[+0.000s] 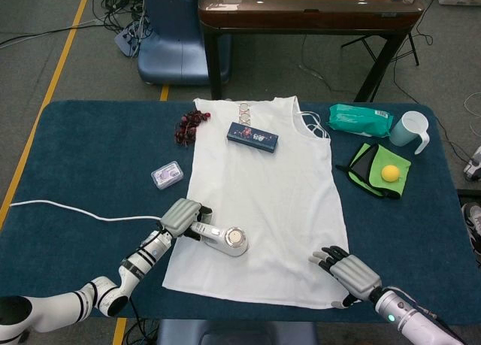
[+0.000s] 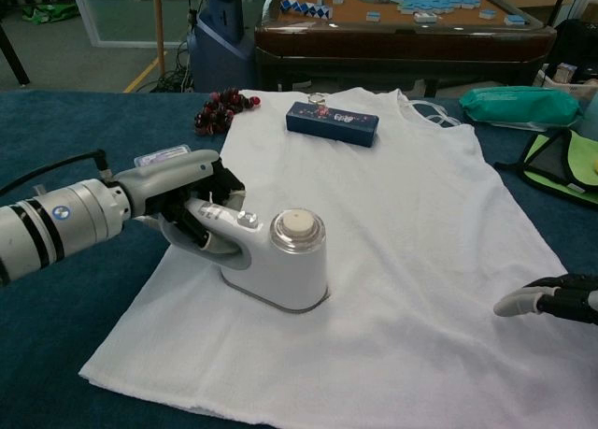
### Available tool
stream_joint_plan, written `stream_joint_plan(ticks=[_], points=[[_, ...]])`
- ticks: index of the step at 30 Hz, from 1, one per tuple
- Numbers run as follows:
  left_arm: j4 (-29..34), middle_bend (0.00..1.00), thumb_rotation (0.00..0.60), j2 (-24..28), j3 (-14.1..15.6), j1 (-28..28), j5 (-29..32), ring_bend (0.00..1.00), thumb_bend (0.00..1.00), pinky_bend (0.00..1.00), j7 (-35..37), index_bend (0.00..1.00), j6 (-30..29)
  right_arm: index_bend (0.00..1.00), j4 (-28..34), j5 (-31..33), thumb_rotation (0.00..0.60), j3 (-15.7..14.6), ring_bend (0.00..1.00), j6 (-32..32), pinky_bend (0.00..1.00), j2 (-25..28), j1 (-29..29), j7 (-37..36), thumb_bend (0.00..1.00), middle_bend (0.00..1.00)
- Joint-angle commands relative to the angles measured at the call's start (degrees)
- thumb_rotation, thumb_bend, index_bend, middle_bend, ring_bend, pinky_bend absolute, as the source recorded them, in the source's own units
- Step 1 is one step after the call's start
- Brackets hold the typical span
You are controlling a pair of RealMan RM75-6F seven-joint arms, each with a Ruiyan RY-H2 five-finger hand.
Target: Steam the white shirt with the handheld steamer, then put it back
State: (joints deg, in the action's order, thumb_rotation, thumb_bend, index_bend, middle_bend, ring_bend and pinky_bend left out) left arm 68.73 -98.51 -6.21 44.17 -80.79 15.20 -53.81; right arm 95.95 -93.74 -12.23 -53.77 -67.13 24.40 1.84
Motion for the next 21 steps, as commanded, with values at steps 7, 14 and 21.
stream_joint_plan(ticks=[7, 14, 21], points=[[2.3, 0.68, 0.6, 3.1, -0.6, -1.6, 0.0, 0.55, 0.19, 0.57, 3.3, 0.89, -1.8, 0.0, 1.1, -1.1, 0.568, 0.3, 0.0, -2.5, 0.0, 1.6, -0.5, -1.6, 0.0, 0.09], [5.6, 0.68, 0.6, 8.5, -1.2, -4.1, 0.6, 0.55, 0.19, 0.57, 7.0, 0.88, -4.0, 0.0, 3.1, -2.2, 0.568, 1.6, 0.0, -6.1, 0.0, 4.5, -0.8, -3.2, 0.0, 0.09], [5.4, 0.68, 0.6, 12.9, -1.9, -6.9, 2.8, 0.55, 0.19, 0.57, 10.7, 0.88, -5.1, 0.0, 6.6, -2.4, 0.569, 4.8, 0.0, -11.4, 0.0, 9.4, -0.9, -3.9, 0.0, 0.09]])
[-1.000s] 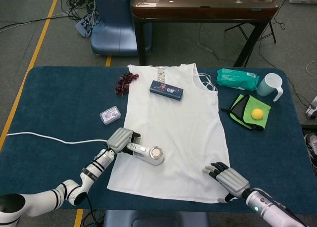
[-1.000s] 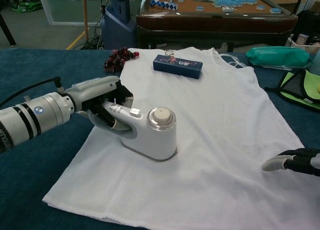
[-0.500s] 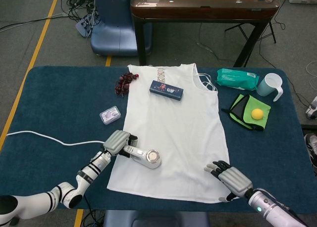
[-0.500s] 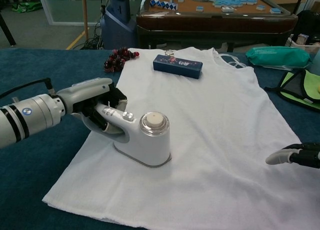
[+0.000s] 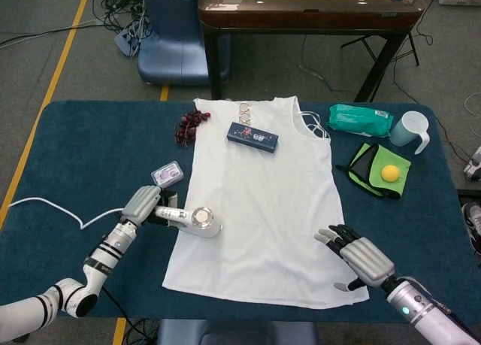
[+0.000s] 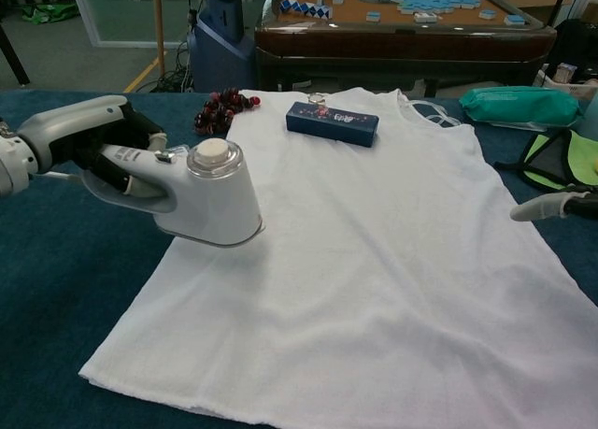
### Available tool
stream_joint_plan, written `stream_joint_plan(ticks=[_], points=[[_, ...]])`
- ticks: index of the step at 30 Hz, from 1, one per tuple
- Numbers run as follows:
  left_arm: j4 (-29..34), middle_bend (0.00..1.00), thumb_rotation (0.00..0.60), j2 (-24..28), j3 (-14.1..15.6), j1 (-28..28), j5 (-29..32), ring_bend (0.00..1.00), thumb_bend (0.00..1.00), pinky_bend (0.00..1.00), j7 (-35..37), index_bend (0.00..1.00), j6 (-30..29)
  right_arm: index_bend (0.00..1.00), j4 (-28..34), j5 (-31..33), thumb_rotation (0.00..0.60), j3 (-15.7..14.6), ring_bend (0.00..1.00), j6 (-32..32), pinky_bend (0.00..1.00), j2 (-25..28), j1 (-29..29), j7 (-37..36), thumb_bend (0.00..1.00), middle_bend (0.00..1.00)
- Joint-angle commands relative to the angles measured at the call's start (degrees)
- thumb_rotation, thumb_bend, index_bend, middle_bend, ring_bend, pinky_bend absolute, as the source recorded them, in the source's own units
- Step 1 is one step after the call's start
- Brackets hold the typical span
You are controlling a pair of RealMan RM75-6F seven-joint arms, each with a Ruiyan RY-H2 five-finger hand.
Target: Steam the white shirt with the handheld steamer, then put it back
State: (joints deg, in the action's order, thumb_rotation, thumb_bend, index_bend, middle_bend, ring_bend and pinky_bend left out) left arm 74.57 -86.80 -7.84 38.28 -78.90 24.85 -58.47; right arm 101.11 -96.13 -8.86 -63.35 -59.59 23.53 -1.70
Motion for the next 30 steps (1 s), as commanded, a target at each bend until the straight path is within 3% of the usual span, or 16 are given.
stream_joint_plan(ticks=[1, 9, 25, 30], points=[[-0.9, 0.68, 0.6, 1.4, -0.3, -1.4, 1.2, 0.55, 0.19, 0.57, 1.4, 0.88, -0.6, 0.0, 1.9, 0.0, 0.568, 1.9, 0.0, -2.5, 0.0, 2.5, -0.1, -0.4, 0.0, 0.09], [-8.6, 0.67, 0.6, 0.8, -0.5, -3.2, 2.5, 0.54, 0.19, 0.57, 5.7, 0.87, 0.1, 0.0, 5.7, 0.9, 0.569, 4.6, 0.0, -5.5, 0.0, 7.1, -0.5, 0.8, 0.0, 0.09], [-22.1, 0.64, 0.6, -3.5, 3.3, -2.9, -3.6, 0.52, 0.19, 0.55, 8.3, 0.83, 0.5, 0.0, 7.6, 1.8, 0.571, 5.4, 0.0, -6.2, 0.0, 9.5, -2.4, 1.5, 0.0, 0.09], [-24.1, 0.56, 0.6, -3.9, 4.0, -2.9, -4.8, 0.48, 0.18, 0.53, 8.8, 0.69, 0.1, 0.0, 7.4, 1.6, 0.57, 5.5, 0.0, -6.5, 0.0, 9.5, -3.1, 1.2, 0.0, 0.09]])
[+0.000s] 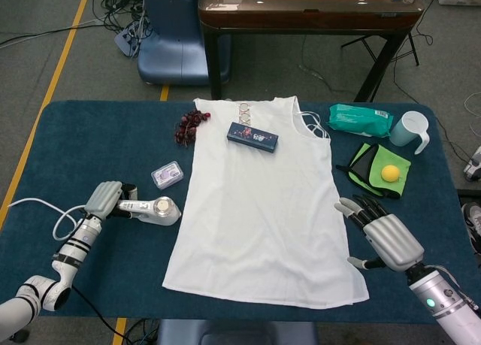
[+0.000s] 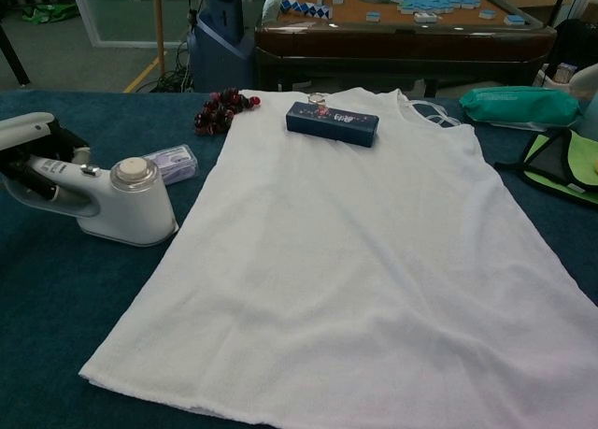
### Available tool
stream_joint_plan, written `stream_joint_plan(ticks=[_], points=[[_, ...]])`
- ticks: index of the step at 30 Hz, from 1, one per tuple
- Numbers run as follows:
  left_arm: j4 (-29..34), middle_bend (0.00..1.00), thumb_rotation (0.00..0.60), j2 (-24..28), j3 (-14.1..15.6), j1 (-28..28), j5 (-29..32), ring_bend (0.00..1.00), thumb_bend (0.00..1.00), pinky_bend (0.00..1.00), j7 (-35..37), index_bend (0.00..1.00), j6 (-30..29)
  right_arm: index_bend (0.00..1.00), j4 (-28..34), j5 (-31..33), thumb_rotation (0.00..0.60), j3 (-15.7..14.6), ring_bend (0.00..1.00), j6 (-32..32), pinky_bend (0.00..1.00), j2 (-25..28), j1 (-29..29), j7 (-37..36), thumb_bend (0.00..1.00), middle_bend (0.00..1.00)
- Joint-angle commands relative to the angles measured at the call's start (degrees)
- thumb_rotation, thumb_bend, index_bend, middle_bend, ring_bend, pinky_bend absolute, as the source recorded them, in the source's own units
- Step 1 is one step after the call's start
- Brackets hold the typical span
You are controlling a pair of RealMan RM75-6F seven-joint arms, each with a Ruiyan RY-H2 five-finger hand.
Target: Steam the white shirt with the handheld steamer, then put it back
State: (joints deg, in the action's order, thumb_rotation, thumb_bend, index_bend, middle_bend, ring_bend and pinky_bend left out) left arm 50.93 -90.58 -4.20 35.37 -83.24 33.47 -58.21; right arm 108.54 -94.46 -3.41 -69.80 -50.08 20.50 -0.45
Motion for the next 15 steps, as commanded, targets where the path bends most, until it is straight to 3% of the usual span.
stream_joint_plan(ticks=[1, 6, 15], points=[[-0.6, 0.54, 0.6, 0.0, 0.5, 0.1, -0.6, 0.46, 0.18, 0.52, 0.2, 0.65, 0.0, 0.0, -0.1, -0.1, 0.569, 0.0, 0.0, 0.0, 0.0, 0.0, -0.1, -0.1, 0.0, 0.09], [0.4, 0.32, 0.6, 1.3, 1.0, 0.0, -0.9, 0.29, 0.18, 0.45, -0.2, 0.38, 0.6, 0.0, -0.4, -0.7, 0.568, 0.1, 0.0, 0.2, 0.0, -0.1, -0.2, -0.7, 0.0, 0.09], [3.0, 0.18, 0.6, 3.9, 1.8, -0.5, -1.2, 0.13, 0.18, 0.32, -2.2, 0.16, 1.0, 0.0, -1.2, -1.3, 0.568, 0.2, 0.0, 0.4, 0.0, -0.6, -0.6, -1.6, 0.0, 0.09]])
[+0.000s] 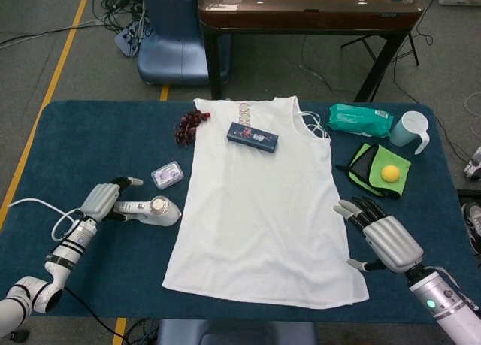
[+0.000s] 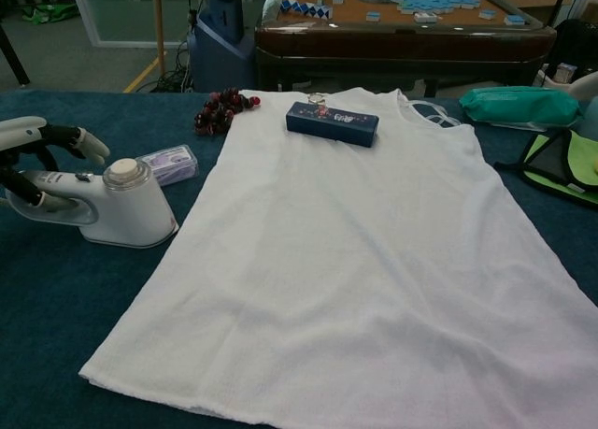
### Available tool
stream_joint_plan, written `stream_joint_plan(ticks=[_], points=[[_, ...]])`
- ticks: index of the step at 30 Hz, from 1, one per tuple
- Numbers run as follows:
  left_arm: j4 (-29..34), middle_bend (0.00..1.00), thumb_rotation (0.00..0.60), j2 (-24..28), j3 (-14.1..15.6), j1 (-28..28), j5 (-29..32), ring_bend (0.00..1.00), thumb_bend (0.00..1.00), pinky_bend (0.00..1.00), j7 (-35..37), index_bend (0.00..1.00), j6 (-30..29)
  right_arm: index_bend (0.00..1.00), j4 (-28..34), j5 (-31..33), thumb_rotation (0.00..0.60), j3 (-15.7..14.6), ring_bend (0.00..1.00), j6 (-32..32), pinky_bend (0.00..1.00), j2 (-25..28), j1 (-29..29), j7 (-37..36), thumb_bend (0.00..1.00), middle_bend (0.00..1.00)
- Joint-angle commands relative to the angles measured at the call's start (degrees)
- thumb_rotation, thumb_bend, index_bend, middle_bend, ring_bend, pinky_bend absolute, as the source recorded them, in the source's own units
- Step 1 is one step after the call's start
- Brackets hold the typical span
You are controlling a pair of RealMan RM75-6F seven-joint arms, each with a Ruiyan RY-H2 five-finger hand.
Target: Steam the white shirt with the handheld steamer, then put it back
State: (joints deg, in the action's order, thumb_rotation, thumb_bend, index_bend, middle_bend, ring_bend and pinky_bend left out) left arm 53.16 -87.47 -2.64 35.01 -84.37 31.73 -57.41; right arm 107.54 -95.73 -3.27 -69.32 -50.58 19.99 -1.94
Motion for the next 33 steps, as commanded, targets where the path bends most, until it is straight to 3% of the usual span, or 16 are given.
stream_joint_plan(ticks=[1, 13, 23, 33], points=[[1.3, 0.16, 0.6, 1.2, 0.3, -0.2, 0.0, 0.11, 0.18, 0.3, -0.7, 0.13, 0.3, 0.0, -0.2, -0.1, 0.568, 0.1, 0.0, -0.2, 0.0, -0.1, -0.2, -0.2, 0.0, 0.09], [13.6, 0.12, 0.6, 9.2, 1.5, -1.8, 0.6, 0.09, 0.18, 0.26, -8.1, 0.08, 0.6, 0.0, -1.7, 0.7, 0.576, 1.0, 0.0, -1.1, 0.0, 0.1, -0.8, -1.3, 0.0, 0.09], [25.4, 0.12, 0.6, 15.7, 0.3, -7.3, 1.6, 0.09, 0.18, 0.26, -12.1, 0.08, -9.0, 0.0, -5.0, 4.2, 0.6, 1.8, 0.0, -1.3, 0.0, -0.8, -2.1, -1.6, 0.0, 0.09], [32.0, 0.12, 0.6, 18.9, -1.8, -14.7, 5.8, 0.09, 0.18, 0.26, -20.4, 0.09, -19.9, 0.0, -9.7, 8.4, 0.6, 2.8, 0.0, -2.4, 0.0, -3.6, -4.1, 0.0, 0.06, 0.09]])
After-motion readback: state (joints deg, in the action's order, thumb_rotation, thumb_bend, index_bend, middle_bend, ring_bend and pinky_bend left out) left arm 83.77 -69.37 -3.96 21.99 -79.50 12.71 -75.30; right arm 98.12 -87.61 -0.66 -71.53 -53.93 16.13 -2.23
